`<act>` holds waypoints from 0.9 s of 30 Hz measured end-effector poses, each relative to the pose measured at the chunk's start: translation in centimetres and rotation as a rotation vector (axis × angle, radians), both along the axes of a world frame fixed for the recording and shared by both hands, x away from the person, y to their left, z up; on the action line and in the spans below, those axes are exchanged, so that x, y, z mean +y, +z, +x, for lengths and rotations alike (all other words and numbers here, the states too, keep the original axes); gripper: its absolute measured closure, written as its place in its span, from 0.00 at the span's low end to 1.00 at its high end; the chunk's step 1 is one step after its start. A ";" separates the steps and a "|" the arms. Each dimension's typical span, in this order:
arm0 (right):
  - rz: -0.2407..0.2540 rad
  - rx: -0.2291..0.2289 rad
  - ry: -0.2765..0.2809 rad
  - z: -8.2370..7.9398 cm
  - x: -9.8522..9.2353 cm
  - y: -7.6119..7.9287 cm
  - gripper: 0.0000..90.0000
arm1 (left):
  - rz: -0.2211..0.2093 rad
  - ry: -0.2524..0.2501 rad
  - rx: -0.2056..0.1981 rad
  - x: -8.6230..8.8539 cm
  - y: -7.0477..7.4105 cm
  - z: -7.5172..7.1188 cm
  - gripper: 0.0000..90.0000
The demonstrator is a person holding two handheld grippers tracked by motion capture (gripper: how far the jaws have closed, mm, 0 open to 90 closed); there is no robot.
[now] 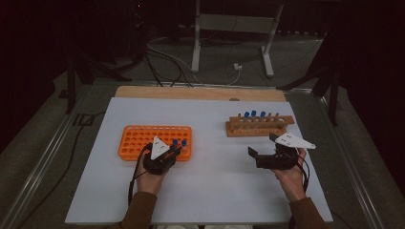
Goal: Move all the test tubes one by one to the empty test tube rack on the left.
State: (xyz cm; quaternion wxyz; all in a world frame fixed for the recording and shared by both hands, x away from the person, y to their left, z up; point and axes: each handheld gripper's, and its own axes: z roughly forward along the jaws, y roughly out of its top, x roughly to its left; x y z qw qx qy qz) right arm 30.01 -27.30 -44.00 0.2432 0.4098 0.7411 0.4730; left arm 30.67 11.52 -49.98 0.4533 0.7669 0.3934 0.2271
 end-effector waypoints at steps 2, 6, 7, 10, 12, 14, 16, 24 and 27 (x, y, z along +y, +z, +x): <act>0.000 0.000 0.000 0.0 0.0 0.0 0.02 | 0.014 -0.003 -0.001 -0.1 -0.1 0.0 0.86; 0.003 0.001 -0.002 0.0 -0.1 0.0 0.02 | 0.030 -0.005 0.000 -0.2 -0.2 0.0 0.87; 0.003 0.002 -0.003 0.0 -0.2 0.0 0.02 | 0.030 -0.005 0.000 -0.2 -0.2 0.0 0.86; 0.003 0.004 -0.002 0.1 -0.2 -0.1 0.02 | 0.030 -0.001 0.003 -0.2 -0.2 0.0 0.83; 0.001 0.004 -0.002 0.0 -0.2 -0.1 0.02 | 0.012 0.004 0.021 0.0 -0.1 0.1 0.72; 0.002 0.004 -0.001 0.1 -0.2 -0.1 0.02 | 0.015 0.016 0.029 0.2 0.0 -0.2 0.66; 0.003 0.004 -0.003 0.1 -0.2 -0.1 0.02 | 0.007 0.022 0.035 0.4 0.2 -0.5 0.60; 0.000 0.000 -0.005 0.1 -0.4 0.0 0.02 | -0.100 0.003 0.030 2.3 2.0 -1.9 0.45; 0.002 0.001 -0.008 0.1 -0.4 0.0 0.02 | -0.126 0.014 -0.005 3.4 3.0 -2.7 0.39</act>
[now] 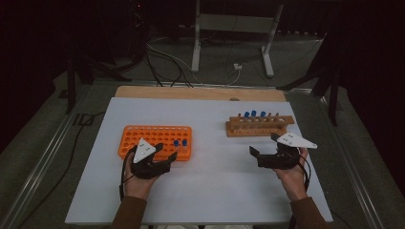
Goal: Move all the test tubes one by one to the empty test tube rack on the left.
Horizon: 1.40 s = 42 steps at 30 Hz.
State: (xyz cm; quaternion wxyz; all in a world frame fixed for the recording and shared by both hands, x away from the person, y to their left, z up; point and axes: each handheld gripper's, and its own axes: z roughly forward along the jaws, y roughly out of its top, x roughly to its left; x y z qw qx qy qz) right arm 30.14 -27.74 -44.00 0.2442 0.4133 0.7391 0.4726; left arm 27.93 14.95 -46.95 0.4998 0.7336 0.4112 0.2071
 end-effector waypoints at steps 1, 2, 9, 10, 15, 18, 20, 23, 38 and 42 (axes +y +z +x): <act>0.000 0.000 0.000 0.0 0.0 0.0 0.02 | 0.000 0.000 0.000 0.0 0.0 0.0 0.38; 0.000 -0.001 -0.001 0.0 0.0 0.0 0.02 | -0.006 0.004 -0.009 0.3 0.2 -0.2 0.36; 0.003 -0.006 -0.005 0.1 -0.2 0.2 0.02 | -0.032 0.062 -0.044 2.4 1.4 -1.4 0.22; 0.008 -0.008 -0.007 0.0 -0.2 0.3 0.02 | -0.036 0.068 -0.049 2.7 1.4 -1.6 0.20; 0.013 -0.014 -0.008 0.0 -0.2 0.6 0.01 | -0.044 0.093 -0.074 3.7 1.8 -2.3 0.15; 0.010 -0.017 -0.007 0.1 -0.1 0.7 0.01 | -0.042 0.111 -0.086 4.2 1.9 -2.7 0.09; 0.009 -0.018 -0.008 0.1 -0.1 0.7 0.01 | -0.038 0.119 -0.090 4.4 1.9 -3.0 0.04; 0.013 -0.018 -0.012 0.2 -0.1 0.9 0.01 | -0.027 0.140 -0.096 4.8 1.8 -3.2 0.01; 0.019 -0.021 -0.048 2.1 0.1 3.4 0.02 | -0.025 0.194 -0.081 6.6 0.7 -3.3 0.01; 0.005 -0.018 -0.062 3.0 0.1 4.0 0.02 | -0.030 0.198 -0.089 6.5 0.7 -3.4 0.01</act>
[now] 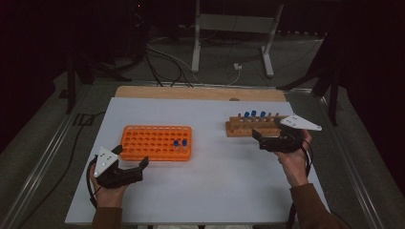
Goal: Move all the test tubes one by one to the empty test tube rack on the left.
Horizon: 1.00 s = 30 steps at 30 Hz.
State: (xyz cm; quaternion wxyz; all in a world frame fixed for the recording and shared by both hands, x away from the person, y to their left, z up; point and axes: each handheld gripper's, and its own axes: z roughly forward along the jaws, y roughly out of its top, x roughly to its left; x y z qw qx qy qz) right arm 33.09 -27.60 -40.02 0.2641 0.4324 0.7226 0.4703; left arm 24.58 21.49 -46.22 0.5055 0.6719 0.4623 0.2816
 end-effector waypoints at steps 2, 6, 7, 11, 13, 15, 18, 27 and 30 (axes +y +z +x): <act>0.007 0.011 -0.003 0.5 0.0 0.2 0.02 | -0.004 0.005 -0.001 -0.1 0.0 -0.1 0.01; 0.009 0.010 -0.014 1.7 -0.1 0.8 0.02 | -0.025 0.016 -0.004 -0.2 0.0 -0.1 0.01; 0.009 0.012 -0.018 1.9 -0.1 0.9 0.02 | -0.029 0.018 -0.003 -0.2 -0.1 -0.1 0.01; 0.015 0.028 -0.039 3.1 -0.3 1.0 0.02 | -0.023 0.022 0.005 -0.3 -0.4 0.1 0.01; 0.018 0.032 -0.043 3.3 -0.4 1.0 0.02 | -0.025 0.027 0.005 -0.3 -0.5 0.1 0.01; 0.015 0.037 -0.059 4.0 -0.6 1.1 0.03 | -0.020 0.031 0.007 -0.2 -0.5 0.2 0.01; 0.016 0.045 -0.068 4.8 -0.8 1.0 0.04 | -0.032 0.041 0.007 0.0 -0.6 0.2 0.01; 0.001 0.074 -0.108 6.3 -1.1 0.3 0.09 | -0.044 0.057 -0.004 0.2 -0.5 0.1 0.01; -0.007 0.088 -0.113 6.9 -1.2 0.0 0.14 | -0.048 0.063 -0.008 0.4 -0.5 0.2 0.01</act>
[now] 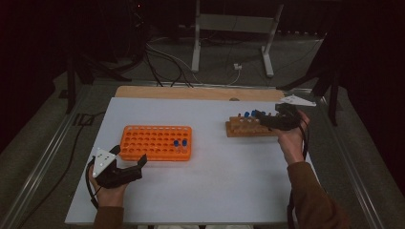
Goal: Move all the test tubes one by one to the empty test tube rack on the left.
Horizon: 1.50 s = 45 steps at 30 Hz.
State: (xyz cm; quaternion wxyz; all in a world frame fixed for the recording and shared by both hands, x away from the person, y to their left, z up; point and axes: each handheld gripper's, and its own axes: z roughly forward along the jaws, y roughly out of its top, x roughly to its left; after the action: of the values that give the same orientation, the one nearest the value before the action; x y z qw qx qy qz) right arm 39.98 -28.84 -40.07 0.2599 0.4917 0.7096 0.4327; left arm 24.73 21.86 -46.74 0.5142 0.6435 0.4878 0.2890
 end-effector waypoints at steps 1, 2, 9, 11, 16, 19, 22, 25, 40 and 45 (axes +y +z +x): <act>0.000 0.009 -0.008 0.3 -0.2 -0.3 0.17 | -0.004 0.004 0.001 0.0 0.0 0.0 0.01; -0.003 0.013 -0.018 0.5 -0.3 -0.4 0.20 | -0.009 0.005 0.002 0.1 0.0 0.0 0.01; 0.002 0.054 -0.044 1.4 -1.0 -1.5 0.50 | -0.014 0.006 0.003 0.1 -0.1 0.0 0.01; 0.008 0.071 -0.040 1.6 -1.1 -2.0 0.61 | -0.015 0.009 0.003 0.1 -0.1 0.1 0.01; 0.008 0.083 -0.032 2.0 -0.9 -2.8 0.73 | -0.018 0.006 0.008 0.1 -0.1 0.2 0.01; 0.008 0.095 -0.031 2.2 -0.6 -3.4 0.79 | -0.017 0.007 0.007 0.1 -0.1 0.2 0.01; -0.007 0.099 -0.042 2.4 -0.4 -3.8 0.82 | -0.020 0.011 0.009 0.1 -0.2 0.3 0.01; -0.009 0.104 -0.058 2.6 -0.2 -4.5 0.84 | -0.021 0.015 0.010 0.2 -0.2 0.3 0.01; -0.034 0.113 -0.071 2.6 0.3 -4.8 0.85 | -0.020 0.018 0.013 0.3 -0.2 0.3 0.01; -0.022 0.081 -0.054 2.0 0.2 -4.0 0.85 | -0.018 0.019 0.016 0.2 -0.3 0.4 0.01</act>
State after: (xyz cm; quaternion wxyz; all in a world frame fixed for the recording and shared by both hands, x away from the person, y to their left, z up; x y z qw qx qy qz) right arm 42.02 -28.66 -44.06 0.2480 0.5249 0.7105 0.3976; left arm 25.12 22.09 -47.03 0.5131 0.6366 0.5007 0.2843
